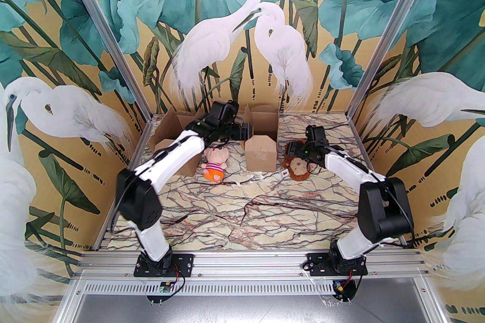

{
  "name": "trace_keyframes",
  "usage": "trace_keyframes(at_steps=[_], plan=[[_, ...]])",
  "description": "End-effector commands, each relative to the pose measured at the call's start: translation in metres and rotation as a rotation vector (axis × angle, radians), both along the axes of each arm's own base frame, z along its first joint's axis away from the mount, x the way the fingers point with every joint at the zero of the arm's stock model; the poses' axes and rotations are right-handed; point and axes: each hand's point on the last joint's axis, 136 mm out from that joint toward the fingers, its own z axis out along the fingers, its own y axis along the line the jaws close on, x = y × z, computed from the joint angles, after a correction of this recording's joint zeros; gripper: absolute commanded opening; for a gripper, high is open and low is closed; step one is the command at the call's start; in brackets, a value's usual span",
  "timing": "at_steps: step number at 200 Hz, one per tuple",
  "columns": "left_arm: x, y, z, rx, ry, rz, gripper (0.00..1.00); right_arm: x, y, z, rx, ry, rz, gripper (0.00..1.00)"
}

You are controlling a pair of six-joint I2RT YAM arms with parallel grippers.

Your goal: Unpack the express box

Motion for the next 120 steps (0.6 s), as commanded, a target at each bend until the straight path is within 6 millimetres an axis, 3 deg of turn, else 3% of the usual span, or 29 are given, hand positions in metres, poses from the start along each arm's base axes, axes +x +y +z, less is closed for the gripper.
trace_keyframes(at_steps=[1,27,49,63,93,107,120], plan=[[-0.008,0.031,0.071,-0.051,-0.293,0.08,1.0,-0.008,-0.013,0.043,-0.058,-0.124,-0.016,0.99],[-0.041,0.076,0.076,-0.013,-0.43,0.179,1.0,-0.031,-0.031,0.075,-0.125,-0.244,-0.049,0.99],[-0.066,0.107,0.044,0.088,-0.437,0.227,1.0,-0.055,-0.057,0.084,-0.237,-0.355,-0.112,0.99],[-0.076,0.119,0.013,0.156,-0.429,0.225,1.0,-0.068,-0.071,0.073,-0.314,-0.398,-0.136,0.99],[-0.083,0.147,-0.057,0.274,-0.407,0.286,1.0,-0.086,-0.1,0.018,-0.389,-0.37,-0.224,0.99],[-0.079,0.164,-0.081,0.306,-0.416,0.332,1.0,-0.087,-0.107,0.003,-0.345,-0.368,-0.289,0.99],[-0.072,0.179,-0.081,0.31,-0.404,0.376,1.0,-0.077,-0.101,-0.006,-0.327,-0.42,-0.258,0.99]])
